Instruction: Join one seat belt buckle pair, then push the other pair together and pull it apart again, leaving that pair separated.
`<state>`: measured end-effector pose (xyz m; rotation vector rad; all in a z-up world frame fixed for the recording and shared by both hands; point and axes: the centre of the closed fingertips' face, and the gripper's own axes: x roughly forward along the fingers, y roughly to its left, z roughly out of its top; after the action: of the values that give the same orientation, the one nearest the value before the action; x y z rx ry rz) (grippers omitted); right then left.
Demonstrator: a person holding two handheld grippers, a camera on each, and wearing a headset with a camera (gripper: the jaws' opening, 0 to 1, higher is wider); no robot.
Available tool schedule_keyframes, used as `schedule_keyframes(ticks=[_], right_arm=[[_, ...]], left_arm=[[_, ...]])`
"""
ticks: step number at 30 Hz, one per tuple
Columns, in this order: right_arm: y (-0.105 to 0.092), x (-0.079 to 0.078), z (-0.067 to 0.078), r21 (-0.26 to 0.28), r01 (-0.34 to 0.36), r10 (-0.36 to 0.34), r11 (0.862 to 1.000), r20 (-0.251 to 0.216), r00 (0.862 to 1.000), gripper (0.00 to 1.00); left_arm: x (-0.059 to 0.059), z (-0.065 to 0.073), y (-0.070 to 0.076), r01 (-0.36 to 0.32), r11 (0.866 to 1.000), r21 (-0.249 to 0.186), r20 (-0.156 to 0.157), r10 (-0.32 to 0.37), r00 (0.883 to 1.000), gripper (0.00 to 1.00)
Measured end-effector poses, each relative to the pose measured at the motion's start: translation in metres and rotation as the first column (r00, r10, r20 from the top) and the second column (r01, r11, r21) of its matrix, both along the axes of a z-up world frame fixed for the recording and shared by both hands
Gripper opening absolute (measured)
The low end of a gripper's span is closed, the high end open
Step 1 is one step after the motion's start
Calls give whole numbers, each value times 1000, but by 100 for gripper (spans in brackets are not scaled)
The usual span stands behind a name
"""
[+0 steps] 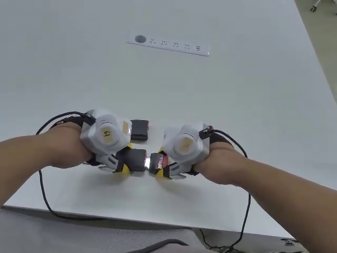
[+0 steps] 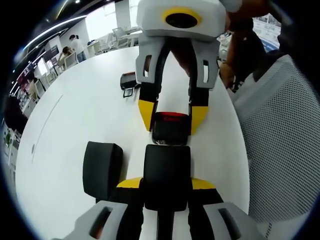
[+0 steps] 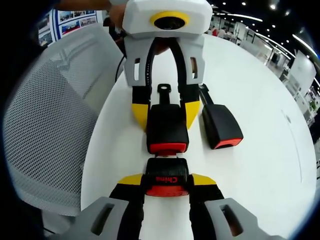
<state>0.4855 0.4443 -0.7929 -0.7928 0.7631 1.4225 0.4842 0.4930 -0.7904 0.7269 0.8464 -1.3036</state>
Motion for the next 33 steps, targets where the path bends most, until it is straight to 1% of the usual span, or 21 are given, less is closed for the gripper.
schedule_keyframes(ticks=[5,11,16,18,21,26,28,29,30,31,33], right_arm=[[0,1,-1,-15,-5,5,1000,2,1000,31],[0,0,-2,-17,-2,2,1000,4,1000,31],[0,1,-3,-29,4,-4,1000,5,1000,32],[-1,1,-3,-35,8,-8,999,7,1000,32],[-2,0,-2,-43,22,-22,999,3,1000,33],[-6,2,-1,-54,31,-31,998,16,999,33],[-7,2,2,-53,37,-35,998,22,999,33],[-7,3,5,-39,43,-42,998,23,999,33],[-7,4,8,-29,49,-48,998,24,999,33],[-7,3,15,-15,57,-57,998,19,998,34],[-8,0,22,-6,57,-57,998,7,998,33]], left_arm=[[-1,1,-1,10,1000,8,1,-10,1000,34],[0,0,1,5,1000,19,-3,-4,1000,35],[-1,1,3,-26,1000,12,0,26,1000,35],[0,-1,7,-61,998,11,-13,61,998,36],[-1,-3,9,-69,997,17,-12,70,997,36],[0,-4,13,-93,995,34,-12,94,996,35],[0,-3,15,-96,995,36,-7,97,995,35],[0,-3,16,-97,995,32,-4,97,995,36],[1,0,16,-111,994,17,-7,111,994,36],[2,2,16,-118,993,10,-8,118,993,36],[2,15,15,-120,993,2,-2,120,993,37]])
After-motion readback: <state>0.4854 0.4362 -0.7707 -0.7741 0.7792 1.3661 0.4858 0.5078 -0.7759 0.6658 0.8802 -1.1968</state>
